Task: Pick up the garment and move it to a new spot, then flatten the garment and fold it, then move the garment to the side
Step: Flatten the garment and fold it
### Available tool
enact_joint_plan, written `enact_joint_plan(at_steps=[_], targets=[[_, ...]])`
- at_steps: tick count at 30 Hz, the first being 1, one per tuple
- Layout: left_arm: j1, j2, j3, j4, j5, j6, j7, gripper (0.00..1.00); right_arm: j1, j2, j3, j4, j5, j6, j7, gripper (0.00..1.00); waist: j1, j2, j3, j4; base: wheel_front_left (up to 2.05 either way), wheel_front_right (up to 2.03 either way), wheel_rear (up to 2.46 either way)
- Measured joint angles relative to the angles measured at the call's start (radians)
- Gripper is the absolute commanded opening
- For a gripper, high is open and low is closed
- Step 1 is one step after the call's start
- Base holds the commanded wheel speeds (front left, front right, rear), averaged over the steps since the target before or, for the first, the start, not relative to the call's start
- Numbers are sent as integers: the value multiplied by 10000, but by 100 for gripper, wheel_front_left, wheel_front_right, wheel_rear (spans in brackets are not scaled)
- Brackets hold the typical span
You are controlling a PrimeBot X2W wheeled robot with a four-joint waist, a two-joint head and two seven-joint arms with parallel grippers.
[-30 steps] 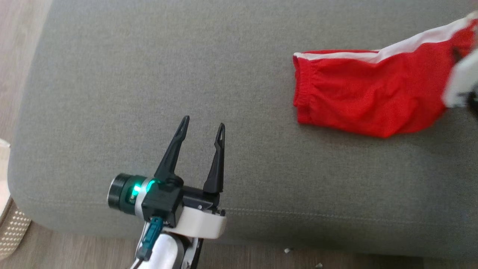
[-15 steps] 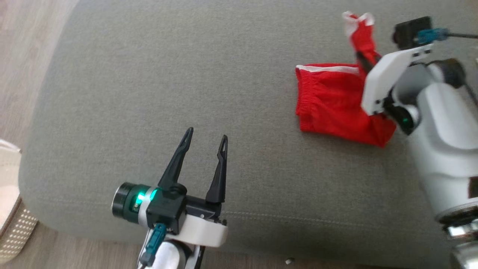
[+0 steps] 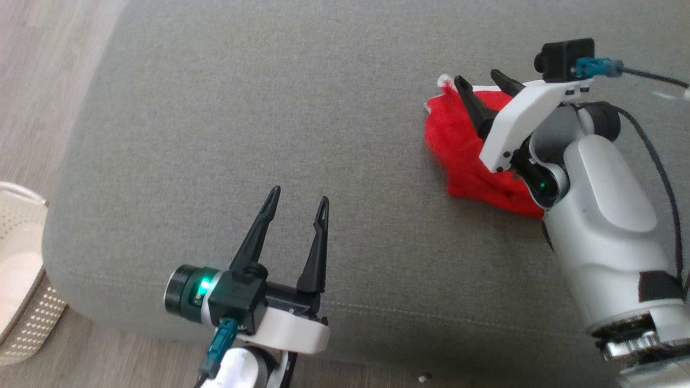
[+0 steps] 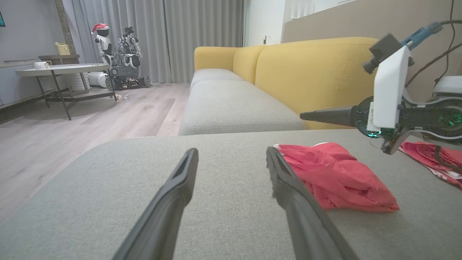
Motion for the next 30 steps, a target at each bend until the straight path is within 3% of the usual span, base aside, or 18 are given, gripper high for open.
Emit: enact_joint_plan(at_steps=[4,11,19,20,21,22,26,30], targets=[[20,0,31,17,21,4,0,100,446,-105,-422,-483,46,0,-700,100,0,0,-234,-146,0,0,0],[318,2,384,17,105,38,0,100,2070,-993,-1181,-1526,-128,0,-1779,100,0,0,-752,-620,0,0,0],[1018,63,811,-36,134,111,0,100,4338,-1012,-1444,-2305,-65,0,-2899,100,0,0,-1326,-1123,0,0,0],[1100,71,863,-63,178,113,0,100,4578,-966,-1476,-2322,-67,0,-2980,95,0,0,-1387,-1184,0,0,0],[1162,79,899,-79,190,113,0,100,4769,-924,-1473,-2326,-73,0,-3035,41,0,0,-1439,-1230,0,0,0],[1195,88,922,-81,192,107,0,100,4908,-888,-1459,-2314,-73,0,-3039,0,0,0,-1480,-1260,0,0,0],[1233,94,922,-84,291,2,0,100,4770,-750,-1195,-2115,-176,0,-3057,0,0,0,-1466,-1152,0,0,0],[1214,86,830,-81,362,-92,0,100,3634,-677,-706,-1321,-813,0,-3434,0,0,0,-1304,-821,0,0,0]])
